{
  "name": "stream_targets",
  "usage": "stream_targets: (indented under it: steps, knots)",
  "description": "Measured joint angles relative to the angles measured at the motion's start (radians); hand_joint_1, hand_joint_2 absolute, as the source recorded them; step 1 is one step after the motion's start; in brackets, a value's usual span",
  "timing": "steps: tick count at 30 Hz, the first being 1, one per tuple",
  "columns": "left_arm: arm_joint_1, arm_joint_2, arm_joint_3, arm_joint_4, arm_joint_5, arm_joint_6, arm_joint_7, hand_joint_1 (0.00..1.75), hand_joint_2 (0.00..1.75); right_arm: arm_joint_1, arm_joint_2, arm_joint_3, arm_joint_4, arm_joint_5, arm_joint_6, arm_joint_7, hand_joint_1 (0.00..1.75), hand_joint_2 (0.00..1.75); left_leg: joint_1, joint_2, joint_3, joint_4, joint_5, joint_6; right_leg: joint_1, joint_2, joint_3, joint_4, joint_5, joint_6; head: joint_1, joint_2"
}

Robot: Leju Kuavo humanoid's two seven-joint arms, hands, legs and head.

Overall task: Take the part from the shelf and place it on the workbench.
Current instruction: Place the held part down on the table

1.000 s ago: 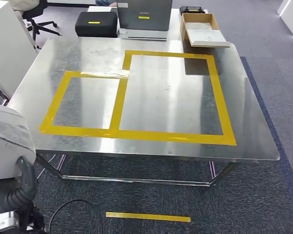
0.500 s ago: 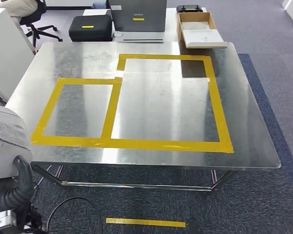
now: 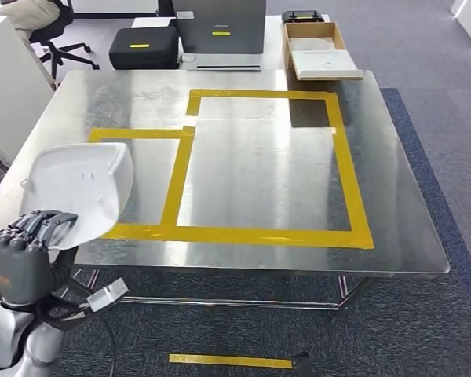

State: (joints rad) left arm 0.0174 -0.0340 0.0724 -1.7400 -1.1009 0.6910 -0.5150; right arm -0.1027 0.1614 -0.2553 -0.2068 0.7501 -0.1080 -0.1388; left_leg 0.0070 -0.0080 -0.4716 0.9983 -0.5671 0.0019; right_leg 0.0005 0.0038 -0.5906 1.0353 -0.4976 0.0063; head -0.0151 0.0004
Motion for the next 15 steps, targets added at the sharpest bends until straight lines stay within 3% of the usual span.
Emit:
stream_targets:
  steps: [6, 12, 15]
  knots:
    - [-0.174, 0.119, 0.027, 0.215, -0.125, 0.001, 0.1, 1.75, 1.75, -0.008, 0.0, 0.013, 0.0, 0.011, 0.015, -0.001, 0.0, 1.75, 0.0, 0.0, 0.002, 0.0, 0.001, -0.002, -0.001, 0.001, 0.002, 0.0, 0.002, 0.0, 0.0, 0.0]
    - [-0.221, 0.164, 0.027, 0.295, -0.14, 0.002, 0.112, 1.75, 1.75, -0.01, 0.0, 0.017, 0.0, 0.012, 0.016, -0.001, 0.0, 1.75, 0.0, 0.0, 0.003, 0.0, 0.001, -0.002, -0.001, 0.002, 0.002, -0.002, 0.002, 0.0, 0.0, 0.0]
    - [-0.236, 0.185, 0.025, 0.325, -0.185, 0.002, 0.169, 1.75, 1.75, -0.012, 0.0, 0.017, 0.0, 0.017, 0.028, 0.007, 0.0, 1.75, 0.0, 0.001, 0.003, 0.0, 0.001, -0.002, -0.001, 0.002, 0.002, -0.003, 0.001, 0.0, 0.0, 0.0]
